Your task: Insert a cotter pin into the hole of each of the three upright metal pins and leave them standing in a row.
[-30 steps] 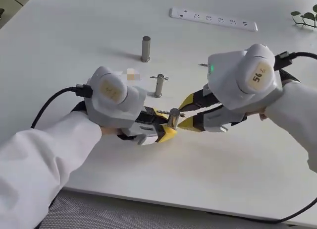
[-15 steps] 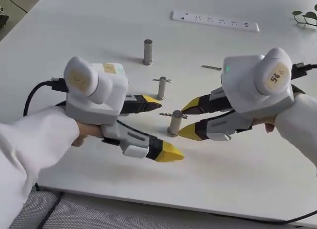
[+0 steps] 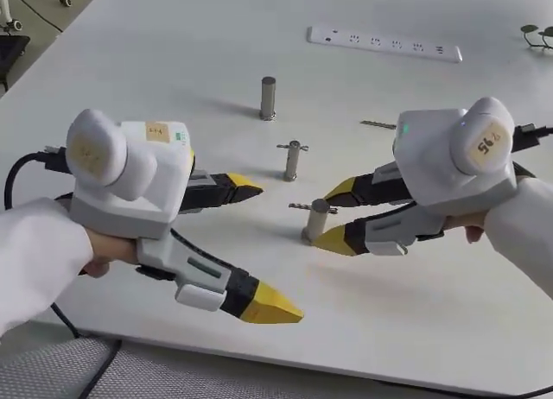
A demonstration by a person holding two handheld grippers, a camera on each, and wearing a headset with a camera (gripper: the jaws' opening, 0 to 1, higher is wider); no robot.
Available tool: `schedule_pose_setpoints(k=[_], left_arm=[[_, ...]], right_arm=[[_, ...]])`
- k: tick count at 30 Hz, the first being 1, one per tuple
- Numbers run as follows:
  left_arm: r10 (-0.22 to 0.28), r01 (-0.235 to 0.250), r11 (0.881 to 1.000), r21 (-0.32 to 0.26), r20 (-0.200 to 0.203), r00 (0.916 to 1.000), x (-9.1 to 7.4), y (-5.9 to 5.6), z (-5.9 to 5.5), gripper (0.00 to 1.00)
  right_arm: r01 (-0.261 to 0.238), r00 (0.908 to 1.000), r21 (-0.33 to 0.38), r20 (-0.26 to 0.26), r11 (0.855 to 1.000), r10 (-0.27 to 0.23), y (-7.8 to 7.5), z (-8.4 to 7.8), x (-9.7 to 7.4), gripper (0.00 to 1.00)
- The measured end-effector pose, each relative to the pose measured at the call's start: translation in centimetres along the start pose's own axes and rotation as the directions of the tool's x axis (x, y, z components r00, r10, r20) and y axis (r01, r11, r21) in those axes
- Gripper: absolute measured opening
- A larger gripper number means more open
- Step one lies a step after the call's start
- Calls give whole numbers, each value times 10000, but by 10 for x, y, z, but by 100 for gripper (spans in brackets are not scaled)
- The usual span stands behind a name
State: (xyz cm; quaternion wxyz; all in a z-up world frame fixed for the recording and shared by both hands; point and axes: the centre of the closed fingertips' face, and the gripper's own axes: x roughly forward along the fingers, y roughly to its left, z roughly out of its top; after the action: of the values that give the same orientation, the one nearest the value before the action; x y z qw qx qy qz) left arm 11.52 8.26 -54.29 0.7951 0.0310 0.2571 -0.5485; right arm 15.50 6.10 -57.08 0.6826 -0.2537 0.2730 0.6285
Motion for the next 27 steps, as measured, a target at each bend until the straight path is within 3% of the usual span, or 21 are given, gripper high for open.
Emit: schedule_pose_setpoints(k=[14,20,27], left_arm=[[45,-46,9999,-144,-27,10000,-7,1,-1,99],[51,-51,9999,-95,21,10000,-9,2,1,99],[212,-216,9994,-265,-139,9997,-11,6,-4,99]], right_arm=[[-394,9992,3,-117,9992,394,-4,-4,14,16],[-300,9994,-27,-142,9995,300,-8,-4,14,9],[-306,9995,-372,-13,9988,306,-5,-2,13,8]])
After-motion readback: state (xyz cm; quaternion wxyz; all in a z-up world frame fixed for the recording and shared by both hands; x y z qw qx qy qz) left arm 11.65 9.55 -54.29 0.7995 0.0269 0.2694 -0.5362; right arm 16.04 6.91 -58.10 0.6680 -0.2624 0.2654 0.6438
